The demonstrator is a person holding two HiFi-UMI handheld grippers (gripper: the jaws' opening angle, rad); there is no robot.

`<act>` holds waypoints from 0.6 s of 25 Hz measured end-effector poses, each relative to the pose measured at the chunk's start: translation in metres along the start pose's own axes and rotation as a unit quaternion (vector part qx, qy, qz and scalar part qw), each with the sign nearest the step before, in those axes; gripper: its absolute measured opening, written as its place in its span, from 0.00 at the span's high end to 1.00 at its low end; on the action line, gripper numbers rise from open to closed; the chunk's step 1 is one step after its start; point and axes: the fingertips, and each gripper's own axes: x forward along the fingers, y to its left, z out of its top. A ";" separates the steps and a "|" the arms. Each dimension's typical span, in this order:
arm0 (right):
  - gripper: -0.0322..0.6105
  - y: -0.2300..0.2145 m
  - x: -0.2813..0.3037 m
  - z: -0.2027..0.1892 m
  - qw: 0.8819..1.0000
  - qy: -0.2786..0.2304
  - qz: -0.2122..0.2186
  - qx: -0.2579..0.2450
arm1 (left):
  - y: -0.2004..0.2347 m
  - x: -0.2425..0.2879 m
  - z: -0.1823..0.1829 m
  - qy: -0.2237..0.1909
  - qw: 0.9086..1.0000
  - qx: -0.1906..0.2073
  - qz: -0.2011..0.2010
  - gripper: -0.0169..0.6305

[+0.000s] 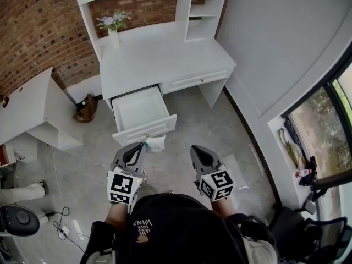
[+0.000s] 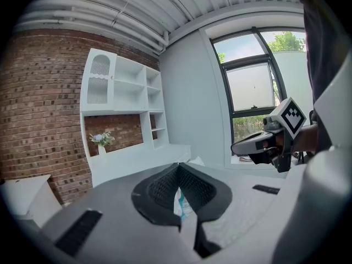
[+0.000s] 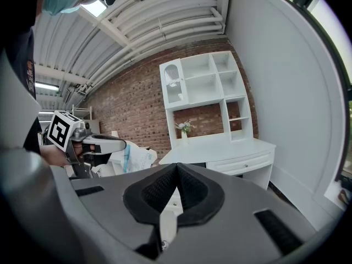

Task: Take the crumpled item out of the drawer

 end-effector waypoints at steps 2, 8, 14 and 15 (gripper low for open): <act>0.95 0.000 -0.002 -0.001 1.000 0.002 0.000 -0.001 | -0.002 0.000 0.003 -0.003 1.000 -0.001 -0.001 0.96; 0.95 0.000 -0.005 -0.003 1.000 0.003 -0.003 -0.001 | -0.005 -0.002 0.005 -0.006 1.000 -0.002 0.000 0.96; 0.95 0.002 -0.005 -0.003 1.000 0.006 -0.002 -0.003 | -0.005 -0.003 0.002 -0.005 1.000 -0.002 -0.001 0.96; 0.95 0.003 -0.004 -0.003 1.000 0.006 -0.002 -0.004 | -0.004 -0.003 0.002 -0.004 1.000 -0.001 -0.001 0.96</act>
